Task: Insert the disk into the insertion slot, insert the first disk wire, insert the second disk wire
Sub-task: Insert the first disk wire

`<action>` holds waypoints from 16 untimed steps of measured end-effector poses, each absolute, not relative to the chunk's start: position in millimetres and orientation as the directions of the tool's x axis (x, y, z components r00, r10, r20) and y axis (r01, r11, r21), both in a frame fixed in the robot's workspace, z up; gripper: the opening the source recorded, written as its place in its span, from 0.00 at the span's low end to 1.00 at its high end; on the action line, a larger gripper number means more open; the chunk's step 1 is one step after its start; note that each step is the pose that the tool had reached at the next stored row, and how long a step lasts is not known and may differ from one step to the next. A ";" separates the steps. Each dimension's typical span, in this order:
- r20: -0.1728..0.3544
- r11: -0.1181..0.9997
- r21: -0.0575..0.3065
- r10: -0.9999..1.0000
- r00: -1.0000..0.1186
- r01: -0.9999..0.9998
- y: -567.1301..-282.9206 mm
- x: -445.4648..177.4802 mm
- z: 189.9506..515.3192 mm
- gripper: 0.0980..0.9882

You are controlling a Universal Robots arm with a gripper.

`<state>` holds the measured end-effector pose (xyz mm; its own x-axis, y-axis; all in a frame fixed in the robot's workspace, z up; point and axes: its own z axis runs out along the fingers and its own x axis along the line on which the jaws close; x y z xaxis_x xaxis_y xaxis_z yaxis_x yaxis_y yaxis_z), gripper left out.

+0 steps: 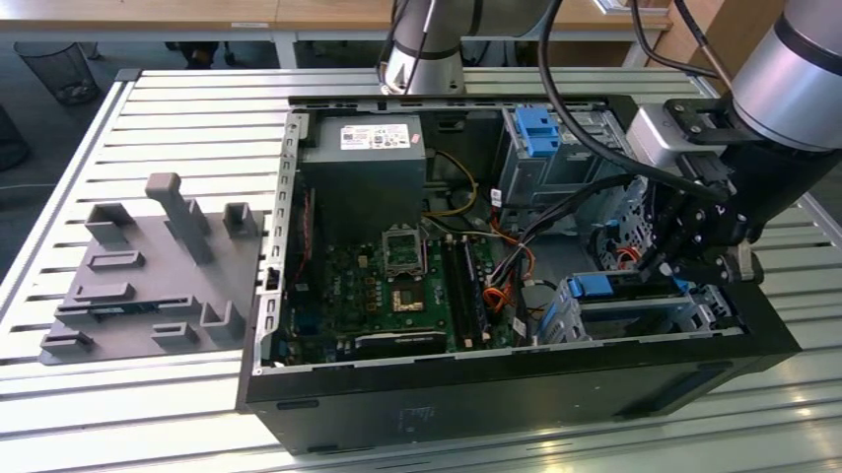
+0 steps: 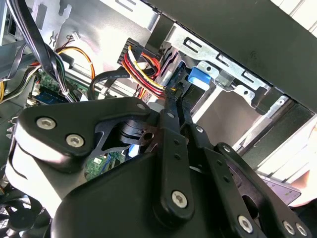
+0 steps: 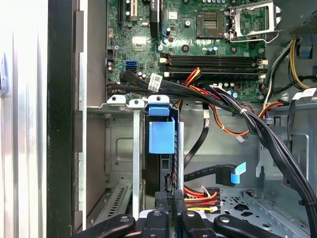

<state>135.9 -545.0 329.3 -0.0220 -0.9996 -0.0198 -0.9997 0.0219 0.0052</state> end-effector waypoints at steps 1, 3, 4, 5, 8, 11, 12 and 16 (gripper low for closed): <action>-0.020 0.022 0.005 -1.000 -0.022 -1.000 -545.0 136.1 329.2 0.07; -0.020 0.022 0.005 -1.000 -0.022 -1.000 -545.1 136.3 329.7 0.09; -0.020 0.022 0.006 -1.000 -0.022 -1.000 -545.1 136.3 330.4 0.16; -0.020 0.022 0.006 -1.000 -0.022 -1.000 -545.0 136.3 331.5 0.16; -0.020 0.022 0.008 -1.000 -0.022 -1.000 -545.0 136.4 336.9 0.16; -0.020 0.022 0.012 -1.000 -0.022 -1.000 -545.0 136.7 341.5 0.16; -0.020 0.022 0.014 -1.000 -0.022 -1.000 -545.0 137.0 341.5 0.14; -0.020 0.022 0.017 -1.000 -0.022 -1.000 -545.0 137.4 341.6 0.01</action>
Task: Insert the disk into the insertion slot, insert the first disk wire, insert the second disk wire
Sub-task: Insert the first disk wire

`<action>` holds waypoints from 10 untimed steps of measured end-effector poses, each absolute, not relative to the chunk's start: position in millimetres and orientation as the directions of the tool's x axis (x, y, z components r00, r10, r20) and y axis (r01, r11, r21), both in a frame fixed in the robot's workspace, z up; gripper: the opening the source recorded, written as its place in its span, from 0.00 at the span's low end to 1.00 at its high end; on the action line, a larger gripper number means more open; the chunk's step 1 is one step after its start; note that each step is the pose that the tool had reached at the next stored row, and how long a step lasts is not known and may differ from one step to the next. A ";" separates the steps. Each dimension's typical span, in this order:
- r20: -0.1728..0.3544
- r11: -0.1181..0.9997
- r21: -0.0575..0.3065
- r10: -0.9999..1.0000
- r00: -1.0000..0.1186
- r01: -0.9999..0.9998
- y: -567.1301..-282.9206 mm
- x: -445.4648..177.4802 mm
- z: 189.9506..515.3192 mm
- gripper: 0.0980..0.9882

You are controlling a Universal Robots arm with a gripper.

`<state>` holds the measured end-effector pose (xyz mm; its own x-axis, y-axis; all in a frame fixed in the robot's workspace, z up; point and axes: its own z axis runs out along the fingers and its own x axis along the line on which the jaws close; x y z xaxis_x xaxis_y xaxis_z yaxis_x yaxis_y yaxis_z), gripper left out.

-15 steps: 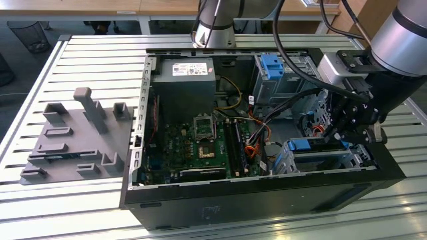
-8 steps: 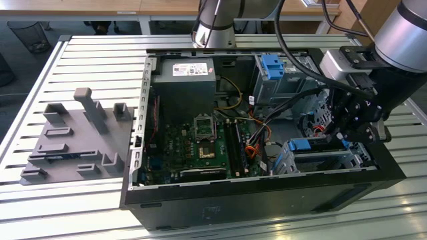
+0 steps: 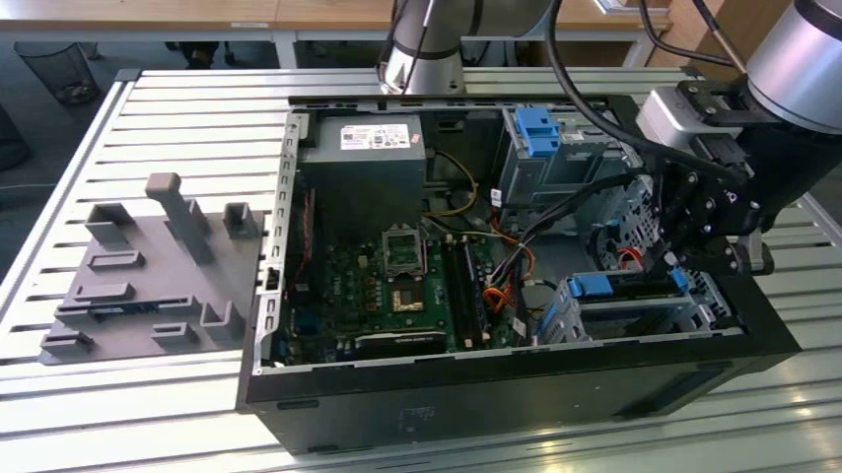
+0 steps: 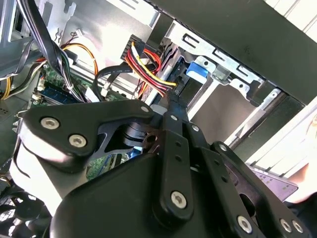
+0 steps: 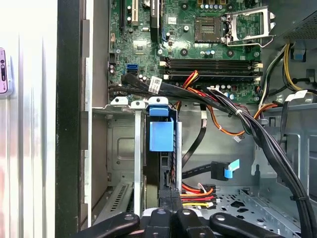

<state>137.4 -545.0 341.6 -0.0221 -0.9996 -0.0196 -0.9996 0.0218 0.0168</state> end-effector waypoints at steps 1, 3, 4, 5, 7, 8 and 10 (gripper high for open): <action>-0.020 0.022 0.017 -1.000 -0.022 -1.000 -545.0 137.4 341.6 0.01; -0.020 0.022 0.017 -1.000 -0.022 -1.000 -545.1 137.0 341.6 0.01; -0.020 0.022 0.017 -1.000 -0.022 -1.000 -545.1 136.6 341.6 0.01; -0.020 0.022 0.017 -1.000 -0.022 -1.000 -545.1 136.2 341.6 0.01; -0.020 0.022 0.017 -1.000 -0.022 -1.000 -545.0 135.2 341.6 0.01; -0.020 0.022 0.017 -1.000 -0.022 -1.000 -545.0 134.6 341.6 0.01; -0.020 0.022 0.017 -1.000 -0.022 -1.000 -545.0 133.5 341.6 0.01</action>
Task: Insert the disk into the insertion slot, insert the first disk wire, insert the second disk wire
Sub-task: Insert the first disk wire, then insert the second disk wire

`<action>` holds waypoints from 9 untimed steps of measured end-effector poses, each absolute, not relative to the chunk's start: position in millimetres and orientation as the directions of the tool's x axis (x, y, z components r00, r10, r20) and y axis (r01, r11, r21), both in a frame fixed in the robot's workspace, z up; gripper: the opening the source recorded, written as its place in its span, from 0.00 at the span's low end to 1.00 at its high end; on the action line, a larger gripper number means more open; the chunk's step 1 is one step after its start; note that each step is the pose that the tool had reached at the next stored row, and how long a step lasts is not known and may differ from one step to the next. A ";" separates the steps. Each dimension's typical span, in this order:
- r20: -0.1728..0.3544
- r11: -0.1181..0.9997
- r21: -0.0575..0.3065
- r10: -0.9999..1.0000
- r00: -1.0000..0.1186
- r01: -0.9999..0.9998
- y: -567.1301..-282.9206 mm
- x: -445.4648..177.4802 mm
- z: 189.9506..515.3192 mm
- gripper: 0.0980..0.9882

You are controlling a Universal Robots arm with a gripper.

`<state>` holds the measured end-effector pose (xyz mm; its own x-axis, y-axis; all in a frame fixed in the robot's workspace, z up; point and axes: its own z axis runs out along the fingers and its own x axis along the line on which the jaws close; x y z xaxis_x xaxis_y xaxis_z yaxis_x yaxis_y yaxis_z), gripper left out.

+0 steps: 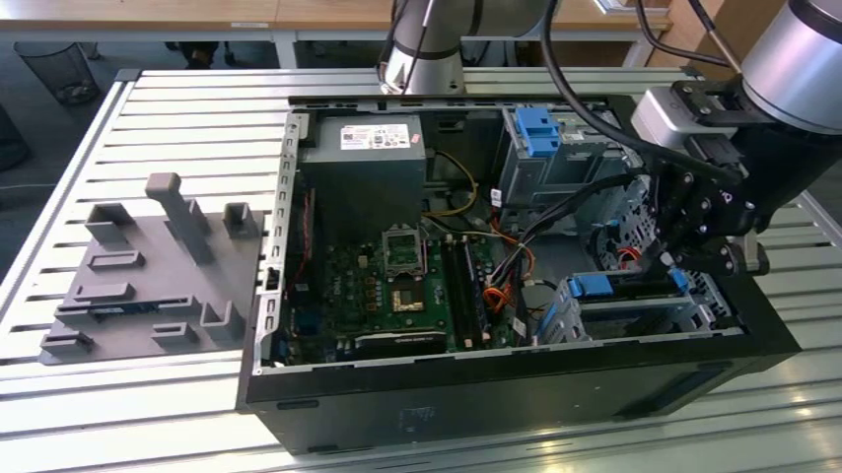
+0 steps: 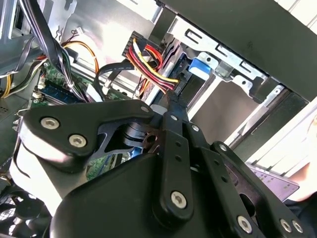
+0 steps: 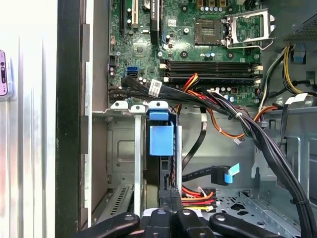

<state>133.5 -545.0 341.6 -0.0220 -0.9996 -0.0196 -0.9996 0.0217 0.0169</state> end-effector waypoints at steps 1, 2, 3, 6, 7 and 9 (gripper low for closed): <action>-0.020 0.022 0.017 -1.000 -0.022 -1.000 -545.1 133.0 341.6 0.01; -0.020 0.022 0.017 -1.000 -0.022 -1.000 -545.1 132.6 341.6 0.01; -0.020 0.022 0.017 -1.000 -0.022 -1.000 -545.0 132.0 341.6 0.01; -0.020 0.022 0.017 -1.000 -0.022 -1.000 -545.0 130.2 341.6 0.01; -0.020 0.022 0.017 -1.000 -0.022 -1.000 -545.0 129.5 341.6 0.01; -0.020 0.022 0.017 -1.000 -0.022 -1.000 -545.0 127.9 341.6 0.01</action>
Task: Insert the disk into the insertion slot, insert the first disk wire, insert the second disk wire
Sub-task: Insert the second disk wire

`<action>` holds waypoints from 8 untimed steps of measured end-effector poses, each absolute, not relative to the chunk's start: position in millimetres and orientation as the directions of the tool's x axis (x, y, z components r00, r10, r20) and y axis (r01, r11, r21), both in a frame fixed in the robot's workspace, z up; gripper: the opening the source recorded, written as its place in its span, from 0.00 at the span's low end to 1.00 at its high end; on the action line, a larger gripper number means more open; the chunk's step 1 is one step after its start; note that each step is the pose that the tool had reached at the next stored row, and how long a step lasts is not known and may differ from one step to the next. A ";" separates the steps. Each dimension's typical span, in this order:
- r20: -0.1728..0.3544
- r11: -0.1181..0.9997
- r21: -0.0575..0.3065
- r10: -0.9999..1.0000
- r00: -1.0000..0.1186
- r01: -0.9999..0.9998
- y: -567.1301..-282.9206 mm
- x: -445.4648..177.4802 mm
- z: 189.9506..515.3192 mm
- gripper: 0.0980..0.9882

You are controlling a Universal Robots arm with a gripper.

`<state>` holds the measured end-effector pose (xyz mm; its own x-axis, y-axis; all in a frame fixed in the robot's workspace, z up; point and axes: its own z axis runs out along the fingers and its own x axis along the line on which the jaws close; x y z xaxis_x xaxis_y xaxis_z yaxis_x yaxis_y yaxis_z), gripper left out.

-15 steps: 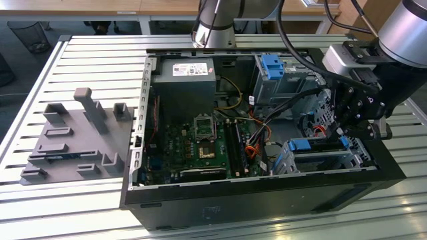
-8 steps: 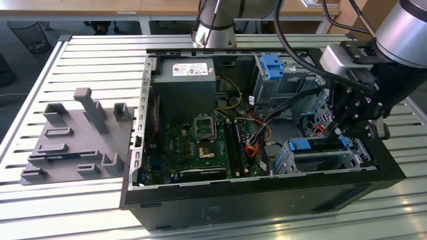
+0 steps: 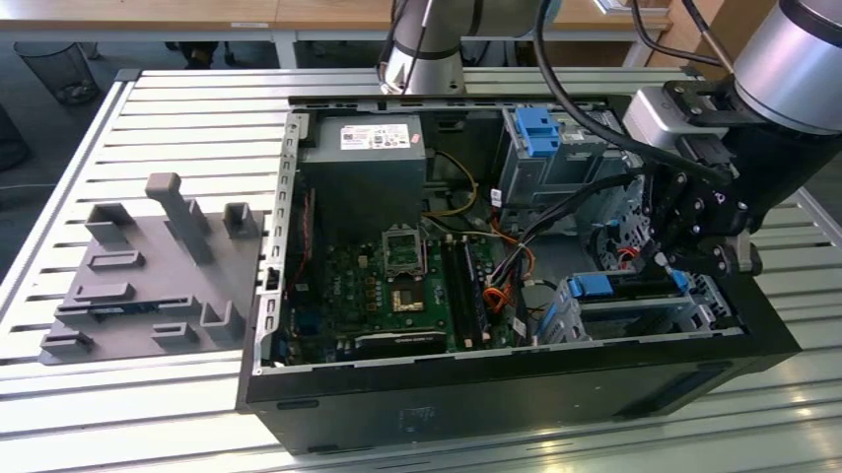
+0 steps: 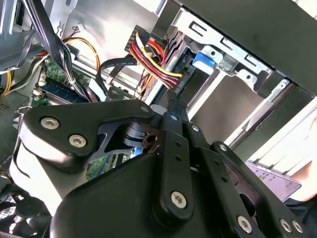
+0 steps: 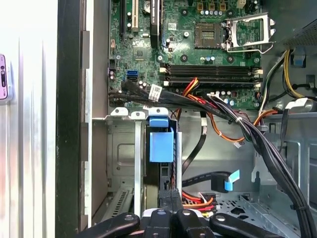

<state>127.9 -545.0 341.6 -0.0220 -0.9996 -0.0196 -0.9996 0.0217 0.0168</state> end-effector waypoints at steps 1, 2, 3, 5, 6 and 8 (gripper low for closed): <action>-0.020 0.022 0.017 -1.000 -0.022 -1.000 -545.0 126.9 341.6 0.01; -0.019 0.022 0.017 -1.000 -0.022 -1.000 -545.0 123.6 341.7 0.01; -0.020 0.022 0.017 -1.000 -0.022 -1.000 -545.0 121.1 341.6 0.01; -0.020 0.022 0.017 -1.000 -0.023 -1.000 -545.1 118.0 341.6 0.01; -0.020 0.022 0.017 -1.000 -0.022 -1.000 -545.0 116.3 341.6 0.01; -0.020 0.022 0.017 -1.000 -0.023 -1.000 -545.0 113.2 341.7 0.01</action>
